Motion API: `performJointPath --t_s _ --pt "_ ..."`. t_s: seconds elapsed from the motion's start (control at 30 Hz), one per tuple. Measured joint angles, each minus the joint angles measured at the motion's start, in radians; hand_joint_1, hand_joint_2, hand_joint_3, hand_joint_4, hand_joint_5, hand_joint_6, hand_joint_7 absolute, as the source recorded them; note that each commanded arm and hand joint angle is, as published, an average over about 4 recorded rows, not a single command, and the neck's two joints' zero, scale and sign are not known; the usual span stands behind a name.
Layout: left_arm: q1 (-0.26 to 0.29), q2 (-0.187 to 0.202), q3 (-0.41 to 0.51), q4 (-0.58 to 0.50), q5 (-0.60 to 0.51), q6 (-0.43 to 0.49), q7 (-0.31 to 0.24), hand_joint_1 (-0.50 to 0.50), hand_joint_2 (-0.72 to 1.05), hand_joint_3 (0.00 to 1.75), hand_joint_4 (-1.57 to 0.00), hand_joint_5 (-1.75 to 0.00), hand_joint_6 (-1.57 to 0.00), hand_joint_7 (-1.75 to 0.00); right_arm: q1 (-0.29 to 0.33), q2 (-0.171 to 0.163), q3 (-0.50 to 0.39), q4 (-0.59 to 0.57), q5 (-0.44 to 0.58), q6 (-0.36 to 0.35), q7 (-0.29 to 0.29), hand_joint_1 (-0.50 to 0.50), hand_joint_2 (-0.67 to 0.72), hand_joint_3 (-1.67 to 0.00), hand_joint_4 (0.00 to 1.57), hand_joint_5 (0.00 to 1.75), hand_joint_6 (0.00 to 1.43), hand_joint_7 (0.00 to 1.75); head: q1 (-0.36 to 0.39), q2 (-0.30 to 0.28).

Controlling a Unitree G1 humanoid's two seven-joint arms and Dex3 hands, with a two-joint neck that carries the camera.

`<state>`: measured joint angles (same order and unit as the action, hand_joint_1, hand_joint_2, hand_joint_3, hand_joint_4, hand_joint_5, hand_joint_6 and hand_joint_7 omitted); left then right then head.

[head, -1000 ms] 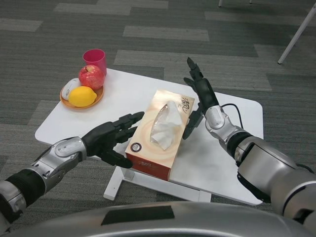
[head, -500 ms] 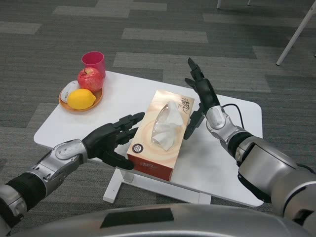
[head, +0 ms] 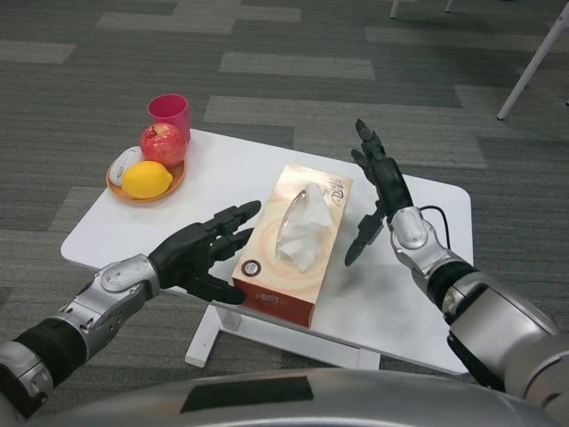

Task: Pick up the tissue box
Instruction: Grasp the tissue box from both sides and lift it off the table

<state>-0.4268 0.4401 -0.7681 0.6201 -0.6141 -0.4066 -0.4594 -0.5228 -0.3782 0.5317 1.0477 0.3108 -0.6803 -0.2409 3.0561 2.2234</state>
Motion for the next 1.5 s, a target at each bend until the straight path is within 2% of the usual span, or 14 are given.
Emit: performJointPath --t_s 0.13,0.4,0.67,1.17,1.5 --pt "0.004 -0.002 0.007 0.0 0.0 0.0 0.0 0.5 0.87 0.0 0.0 -0.1 0.0 0.0 0.041 -0.01 -0.028 -0.043 0.0 0.0 0.03 -0.38 0.6 0.0 0.04 0.0 0.0 0.0 0.004 0.003" --pt "0.012 -0.004 0.017 -0.001 0.0 -0.001 0.0 0.5 0.87 0.0 0.0 -0.1 0.0 0.0 0.169 -0.016 -0.107 -0.158 0.0 -0.001 0.06 -0.38 0.6 0.0 0.0 0.0 0.0 0.0 -0.003 0.004" --pt "0.014 -0.006 0.024 -0.001 0.0 -0.001 0.0 0.5 0.87 0.0 0.0 -0.1 0.0 0.0 0.25 -0.017 -0.105 -0.187 0.0 -0.001 0.093 -0.38 0.53 0.0 0.0 0.0 0.0 0.0 -0.011 0.003" --pt "0.014 -0.008 0.027 -0.001 0.0 0.0 0.0 0.5 0.87 0.0 0.0 -0.1 0.0 0.0 0.263 0.005 -0.008 -0.126 0.001 -0.004 0.108 -0.38 0.53 0.0 0.0 0.0 0.0 0.0 -0.015 0.003" --pt "0.014 -0.008 0.027 0.0 0.004 0.0 0.0 0.5 0.87 0.0 0.0 -0.1 0.0 0.0 0.229 0.016 0.067 -0.057 0.007 -0.011 0.105 -0.38 0.6 -0.02 0.0 0.0 0.0 0.0 -0.024 0.001"
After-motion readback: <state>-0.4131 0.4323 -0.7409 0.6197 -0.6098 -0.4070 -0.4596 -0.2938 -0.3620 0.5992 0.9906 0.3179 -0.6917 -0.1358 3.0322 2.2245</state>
